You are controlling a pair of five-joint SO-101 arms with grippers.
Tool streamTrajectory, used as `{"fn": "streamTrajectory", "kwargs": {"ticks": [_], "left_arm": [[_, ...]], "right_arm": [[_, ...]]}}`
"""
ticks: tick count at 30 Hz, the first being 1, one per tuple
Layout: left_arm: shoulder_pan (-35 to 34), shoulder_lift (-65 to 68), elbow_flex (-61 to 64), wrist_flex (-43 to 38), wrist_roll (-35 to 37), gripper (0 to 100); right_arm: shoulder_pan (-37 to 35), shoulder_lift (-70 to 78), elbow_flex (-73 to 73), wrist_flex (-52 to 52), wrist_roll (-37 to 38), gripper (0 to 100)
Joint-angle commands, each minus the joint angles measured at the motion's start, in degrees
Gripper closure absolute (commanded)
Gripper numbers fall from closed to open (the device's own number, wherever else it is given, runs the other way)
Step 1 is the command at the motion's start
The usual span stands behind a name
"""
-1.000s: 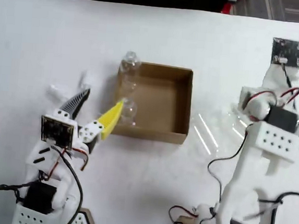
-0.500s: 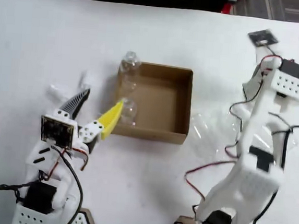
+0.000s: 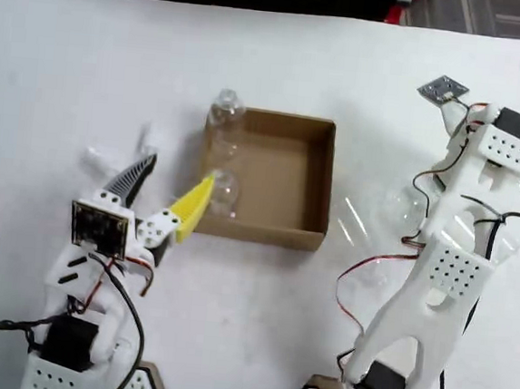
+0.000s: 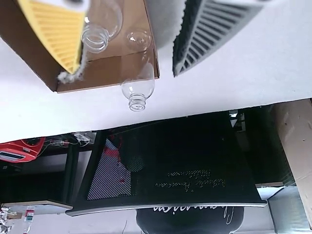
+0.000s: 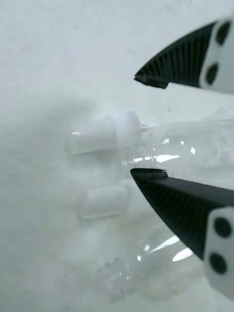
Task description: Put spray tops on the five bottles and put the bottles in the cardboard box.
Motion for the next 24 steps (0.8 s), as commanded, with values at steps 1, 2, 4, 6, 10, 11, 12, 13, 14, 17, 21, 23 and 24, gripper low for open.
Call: {"fn": "streamTrajectory", "kwargs": {"ticks": [1,2,4,6,10,11,12,13,14,17,21,23,24], "left_arm": [[0.31,-0.84,-0.18,-1.32,-0.7,72],[0.31,-0.84,-0.18,-1.32,-0.7,72],[0.31,-0.84,-0.18,-1.32,-0.7,72],[0.22,-0.84,-0.18,-1.32,-0.7,72],[0.22,-0.84,-0.26,-1.32,-0.7,72],[0.22,-0.84,-0.26,-1.32,-0.7,72],[0.22,-0.84,-0.26,-1.32,-0.7,72],[0.22,-0.84,-0.26,-1.32,-0.7,72],[0.22,-0.84,-0.26,-1.32,-0.7,72],[0.22,-0.84,-0.26,-1.32,-0.7,72],[0.13,-0.84,-0.26,-1.32,-0.7,72],[0.13,-0.84,-0.26,-1.32,-0.7,72],[0.13,-0.84,-0.26,-1.32,-0.7,72]], "right_arm": [[0.75,1.63,-4.66,3.65,5.19,75.5],[0.66,2.07,-4.75,3.91,5.54,75.5],[0.66,2.59,-4.75,4.0,5.54,75.5],[0.57,2.68,-4.75,4.0,5.54,75.5],[0.84,2.59,-4.75,4.09,5.54,75.5],[0.92,2.59,-4.75,4.09,5.63,75.5],[1.01,2.68,-4.75,4.09,5.63,75.5],[1.27,2.86,-4.75,4.09,5.63,75.6],[1.45,3.03,-4.75,4.18,5.71,76.5],[1.8,3.12,-4.75,4.09,5.8,84.4],[1.8,3.12,-4.75,4.09,5.8,92.9],[1.63,3.12,-4.48,4.09,5.8,92.3],[1.63,3.12,-4.4,4.09,5.8,92.4]]}}
